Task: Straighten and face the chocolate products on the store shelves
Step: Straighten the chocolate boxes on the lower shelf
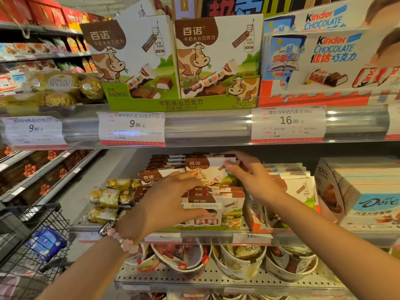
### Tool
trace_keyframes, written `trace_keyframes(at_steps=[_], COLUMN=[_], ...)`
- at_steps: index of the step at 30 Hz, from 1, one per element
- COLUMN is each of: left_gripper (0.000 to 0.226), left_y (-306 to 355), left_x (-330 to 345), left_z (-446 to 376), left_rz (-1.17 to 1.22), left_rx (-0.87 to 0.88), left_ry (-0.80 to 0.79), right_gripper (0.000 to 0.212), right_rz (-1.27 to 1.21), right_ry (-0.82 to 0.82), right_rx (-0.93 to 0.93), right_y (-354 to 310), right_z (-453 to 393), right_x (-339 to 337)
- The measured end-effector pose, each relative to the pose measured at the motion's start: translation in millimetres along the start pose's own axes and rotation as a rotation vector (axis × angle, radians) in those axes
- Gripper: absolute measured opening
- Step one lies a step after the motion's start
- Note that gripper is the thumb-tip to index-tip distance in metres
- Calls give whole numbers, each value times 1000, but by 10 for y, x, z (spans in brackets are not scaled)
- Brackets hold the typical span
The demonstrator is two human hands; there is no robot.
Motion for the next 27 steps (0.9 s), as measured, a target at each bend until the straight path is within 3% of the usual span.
trace_keyframes(at_steps=[4,9,11,14,17,23,27], left_gripper=[76,64,62,67,67,61,60], left_y=[-22,-6,-29,-145,-180,-183,-175], left_x=[12,-29,-35,-4,-28,-19,-20], left_z=[-5,62,68,53,45,39,50], left_rz=[11,-127,-151,-113,-121,-142,-136], left_rx=[22,104,88,54,59,81,93], left_ry=[11,178,125,-66,-140,-146,-133], right_gripper=[17,24,27,24,14,21,19], right_rz=[100,564,690,671,754,834,871], right_ry=[-117,-144,-158,-278,-510,-785,-797], right_rx=[-31,-12,-105,-201,-96,127,158], right_y=[-47,-117,-197,-336,-357,-330,-315], right_z=[-37,-71,-46,-65,-203,-417,-454], right_x=[5,-164,-178,-138,-23,166,192])
Point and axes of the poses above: each hand's wrist, its own z-axis away from the middle knuckle, its own x-axis out of the palm, y = z × x, the point moved 3 cm from there along -z, towards the middle knuckle, and after that the axes turned 11 degrees about -y, right-handed, at the moved point
